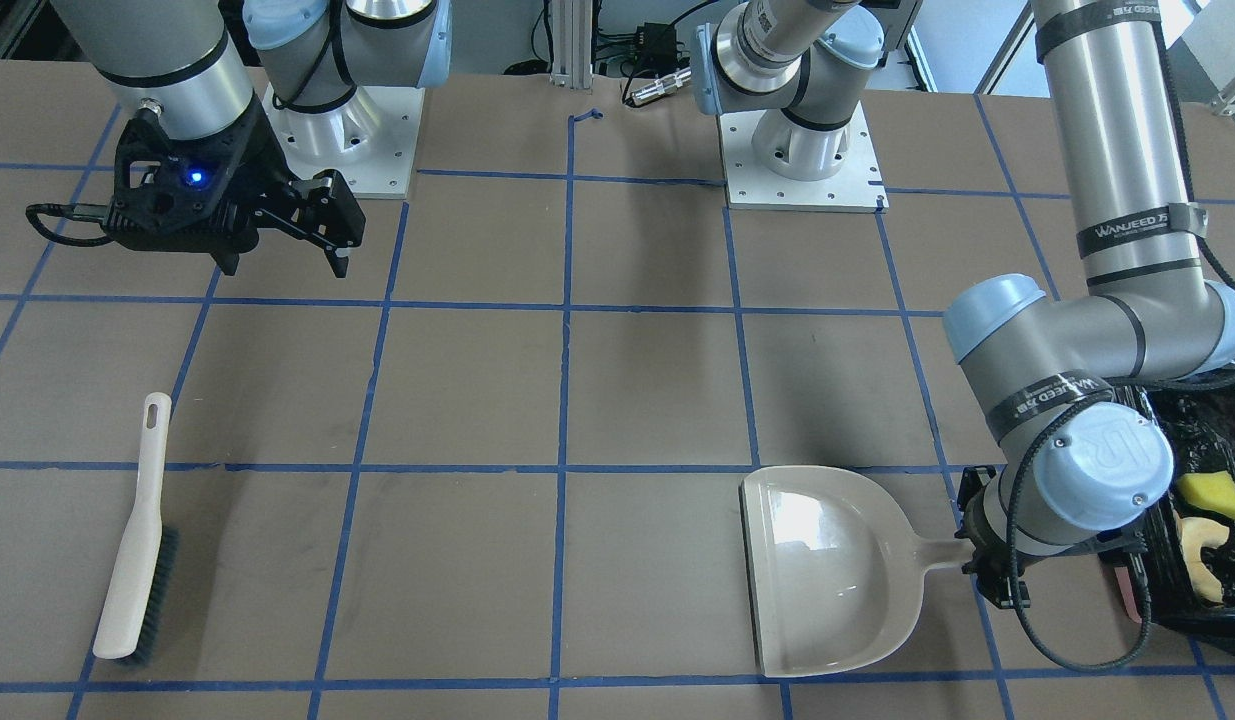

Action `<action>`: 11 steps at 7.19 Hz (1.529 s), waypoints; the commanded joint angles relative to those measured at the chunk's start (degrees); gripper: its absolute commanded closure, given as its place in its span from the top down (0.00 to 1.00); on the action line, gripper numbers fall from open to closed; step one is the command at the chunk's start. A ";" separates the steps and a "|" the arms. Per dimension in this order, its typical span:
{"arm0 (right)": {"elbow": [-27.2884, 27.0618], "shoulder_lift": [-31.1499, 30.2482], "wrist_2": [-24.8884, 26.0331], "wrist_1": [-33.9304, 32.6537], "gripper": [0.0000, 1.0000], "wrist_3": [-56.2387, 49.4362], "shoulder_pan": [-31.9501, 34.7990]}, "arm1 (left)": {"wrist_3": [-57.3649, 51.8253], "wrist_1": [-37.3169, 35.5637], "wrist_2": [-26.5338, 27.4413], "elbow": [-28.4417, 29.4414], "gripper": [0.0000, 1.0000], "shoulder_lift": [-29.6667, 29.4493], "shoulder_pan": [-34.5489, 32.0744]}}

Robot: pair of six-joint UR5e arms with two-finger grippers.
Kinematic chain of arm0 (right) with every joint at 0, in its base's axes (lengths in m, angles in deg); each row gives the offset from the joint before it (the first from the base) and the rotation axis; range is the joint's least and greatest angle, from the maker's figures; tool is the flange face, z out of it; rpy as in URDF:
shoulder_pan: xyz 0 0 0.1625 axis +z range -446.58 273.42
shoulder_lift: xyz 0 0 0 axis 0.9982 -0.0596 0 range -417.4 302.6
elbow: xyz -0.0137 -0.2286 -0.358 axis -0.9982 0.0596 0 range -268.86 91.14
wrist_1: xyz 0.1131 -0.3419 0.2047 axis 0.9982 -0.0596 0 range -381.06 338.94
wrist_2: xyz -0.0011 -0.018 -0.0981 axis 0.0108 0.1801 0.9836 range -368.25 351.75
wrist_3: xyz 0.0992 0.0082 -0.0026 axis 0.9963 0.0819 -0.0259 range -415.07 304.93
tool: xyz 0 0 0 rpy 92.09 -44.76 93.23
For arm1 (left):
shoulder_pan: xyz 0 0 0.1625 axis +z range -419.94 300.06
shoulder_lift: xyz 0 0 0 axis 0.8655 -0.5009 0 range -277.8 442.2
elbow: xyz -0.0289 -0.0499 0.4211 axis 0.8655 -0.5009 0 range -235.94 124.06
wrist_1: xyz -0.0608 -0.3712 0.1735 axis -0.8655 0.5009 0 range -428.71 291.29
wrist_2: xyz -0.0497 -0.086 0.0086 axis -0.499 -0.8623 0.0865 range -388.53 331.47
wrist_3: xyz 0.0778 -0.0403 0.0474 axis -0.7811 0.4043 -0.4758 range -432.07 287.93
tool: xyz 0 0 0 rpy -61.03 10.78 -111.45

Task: Sweep and dump trash into bin
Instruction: 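Return the dustpan to the table with the left gripper while the right lowers the brush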

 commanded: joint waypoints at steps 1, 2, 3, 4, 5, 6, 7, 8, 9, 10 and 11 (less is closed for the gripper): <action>-0.50 0.03 0.18 -0.04 1.00 0.27 0.00 | 0.38 -0.12 -0.15 -1.01 0.00 0.15 -0.44; -0.51 -0.06 0.09 0.05 1.00 0.36 0.00 | 0.29 -0.12 -0.24 -1.09 0.00 0.06 -0.53; -0.51 -0.06 0.00 -0.04 1.00 0.36 0.00 | -0.14 -0.12 0.02 -1.09 0.09 0.50 -0.45; -0.51 -0.06 0.00 -0.04 1.00 0.36 0.00 | -0.32 -0.20 0.11 -1.09 0.52 0.59 -0.44; -0.51 -0.06 0.09 -0.04 1.00 0.36 0.00 | -0.41 -0.20 0.11 -1.09 0.67 0.67 -0.44; -0.51 -0.06 0.26 -0.04 1.00 0.36 0.00 | -0.24 -0.20 0.11 -1.18 0.75 0.76 -0.44; -0.51 -0.06 0.35 0.05 1.00 0.36 0.00 | -0.32 -0.20 0.11 -1.01 0.78 0.85 -0.44; -0.51 0.03 0.44 -0.04 1.00 0.27 0.00 | -0.50 -0.12 0.11 -0.40 0.79 1.46 -0.44; -0.51 0.03 0.18 -0.04 1.00 0.27 0.00 | -0.94 -1.60 0.11 0.30 0.80 1.99 -0.01; -0.59 0.03 0.09 -0.04 1.00 0.27 0.00 | -2.25 -4.48 0.20 0.75 0.80 2.25 0.17; -0.51 0.03 0.09 -0.04 1.00 0.27 0.00 | -5.13 -7.73 2.37 0.92 0.85 2.78 0.52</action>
